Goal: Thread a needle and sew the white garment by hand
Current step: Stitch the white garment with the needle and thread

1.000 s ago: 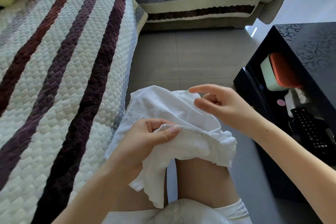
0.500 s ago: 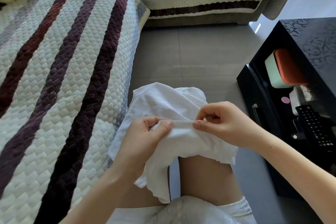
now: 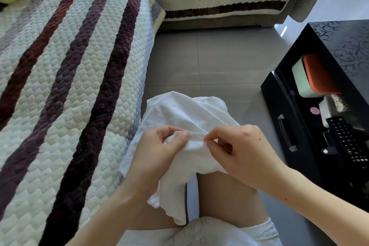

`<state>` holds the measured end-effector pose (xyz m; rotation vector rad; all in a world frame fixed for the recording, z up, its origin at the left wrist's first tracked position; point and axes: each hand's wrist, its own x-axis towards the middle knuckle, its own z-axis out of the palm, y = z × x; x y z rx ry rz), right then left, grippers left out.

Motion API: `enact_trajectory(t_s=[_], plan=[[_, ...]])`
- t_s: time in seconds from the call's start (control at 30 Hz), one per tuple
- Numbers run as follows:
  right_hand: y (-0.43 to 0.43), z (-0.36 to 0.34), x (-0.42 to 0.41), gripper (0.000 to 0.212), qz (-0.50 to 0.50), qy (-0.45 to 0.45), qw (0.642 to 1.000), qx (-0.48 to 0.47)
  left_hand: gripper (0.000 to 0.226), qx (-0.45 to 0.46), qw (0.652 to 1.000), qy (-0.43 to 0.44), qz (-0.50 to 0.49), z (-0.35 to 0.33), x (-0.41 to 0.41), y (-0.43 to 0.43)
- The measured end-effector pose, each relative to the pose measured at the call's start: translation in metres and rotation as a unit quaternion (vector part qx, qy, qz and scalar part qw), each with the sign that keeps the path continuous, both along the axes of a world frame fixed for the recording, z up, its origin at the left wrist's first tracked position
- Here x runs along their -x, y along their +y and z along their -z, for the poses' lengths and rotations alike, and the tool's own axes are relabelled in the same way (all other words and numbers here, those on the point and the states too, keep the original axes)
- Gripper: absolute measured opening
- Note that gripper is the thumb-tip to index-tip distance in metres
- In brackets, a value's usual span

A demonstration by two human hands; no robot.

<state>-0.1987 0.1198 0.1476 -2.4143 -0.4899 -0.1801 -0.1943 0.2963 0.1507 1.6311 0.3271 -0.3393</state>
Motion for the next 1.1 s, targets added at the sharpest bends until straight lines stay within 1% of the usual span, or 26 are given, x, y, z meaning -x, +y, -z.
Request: enact_trajectory(t_s=[0.1,0.17,0.67,0.83,0.9,1.0,1.1], plan=[[0.002,0.001,0.0,0.014,-0.001,0.004,1.0,-0.011,0.008,0.003,1.0,-0.002,0.001,0.001,0.0,0.0],[0.004,0.002,-0.001,0.013,0.001,0.007,1.0,-0.016,0.007,0.005,1.0,-0.003,0.004,0.001,0.0,0.0],[0.007,0.002,-0.002,0.013,0.01,0.009,1.0,-0.004,0.006,-0.008,1.0,-0.016,0.023,0.0,0.001,0.0],[0.011,-0.001,-0.002,0.022,0.01,-0.003,1.0,0.004,0.004,-0.019,0.998,-0.033,0.047,0.0,0.002,0.0],[0.01,0.0,-0.002,0.019,0.01,0.001,1.0,0.004,0.004,-0.022,0.997,-0.038,0.059,-0.001,0.002,0.0],[0.011,0.0,-0.002,0.02,0.008,0.009,1.0,0.007,0.006,-0.027,0.996,-0.046,0.067,-0.002,0.003,0.0],[0.012,0.001,-0.001,0.013,0.009,0.02,1.0,0.001,0.006,-0.03,0.995,-0.048,0.087,-0.004,0.003,-0.003]])
